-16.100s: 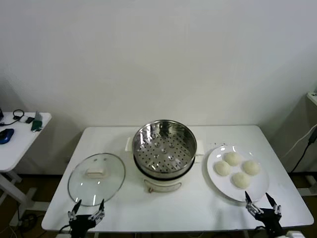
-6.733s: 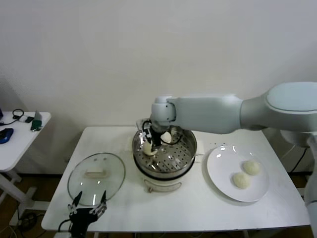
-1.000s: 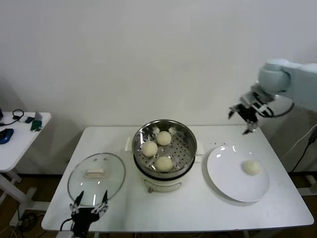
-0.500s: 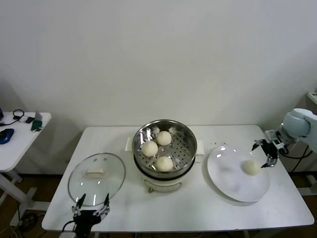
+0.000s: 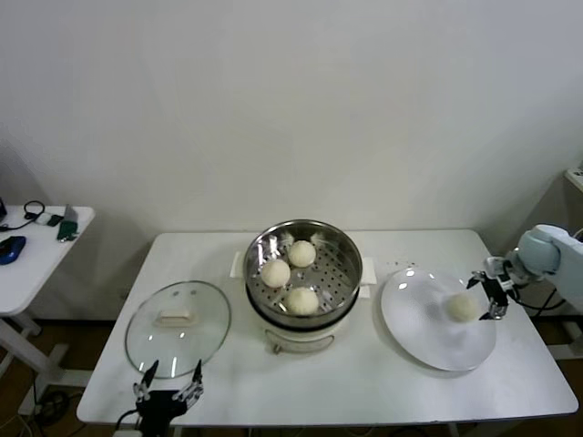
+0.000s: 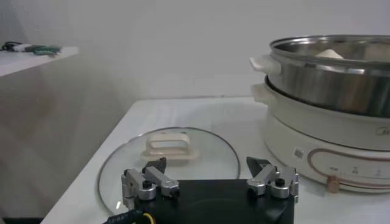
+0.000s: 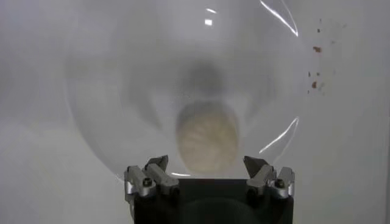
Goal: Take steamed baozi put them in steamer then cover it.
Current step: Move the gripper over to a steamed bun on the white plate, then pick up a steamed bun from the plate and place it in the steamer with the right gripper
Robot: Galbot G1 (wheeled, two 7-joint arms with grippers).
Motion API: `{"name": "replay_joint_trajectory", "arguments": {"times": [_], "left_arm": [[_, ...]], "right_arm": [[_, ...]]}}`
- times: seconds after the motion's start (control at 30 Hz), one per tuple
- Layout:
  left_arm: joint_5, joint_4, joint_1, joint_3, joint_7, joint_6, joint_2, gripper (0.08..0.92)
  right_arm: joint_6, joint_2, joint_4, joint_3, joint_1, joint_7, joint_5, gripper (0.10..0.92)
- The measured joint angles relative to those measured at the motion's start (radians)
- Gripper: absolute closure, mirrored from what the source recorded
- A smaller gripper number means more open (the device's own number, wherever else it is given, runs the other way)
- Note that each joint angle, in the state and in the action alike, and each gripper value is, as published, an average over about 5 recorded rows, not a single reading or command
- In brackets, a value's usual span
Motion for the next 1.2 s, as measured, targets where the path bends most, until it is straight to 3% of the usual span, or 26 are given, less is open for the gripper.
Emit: {"name": "replay_joint_trajectory", "arguments": {"times": [0.23, 0.5, 0.73, 1.2], "left_arm": [[0.001, -0.002, 0.003, 0.001, -0.001, -0.001, -0.003, 0.177], [0.001, -0.008, 0.006, -0.001, -0.002, -0.001, -0.003, 0.177], [0.0, -0.01, 0.004, 0.001, -0.003, -0.001, -0.003, 0.177], [-0.002, -0.029, -0.004, 0.006, 0.003, 0.013, 0.002, 0.177]], "right_arm": [[-0.006, 0.03, -0.03, 0.045, -0.04, 0.013, -0.014, 0.216], [-0.021, 0.041, -0.037, 0.057, -0.047, 0.004, -0.006, 0.354], [-0.043, 0.034, -0.022, 0.029, -0.01, -0.011, 0.036, 0.38], [-0.117, 0.06, 0.169, -0.352, 0.492, -0.056, 0.343, 0.388]]}}
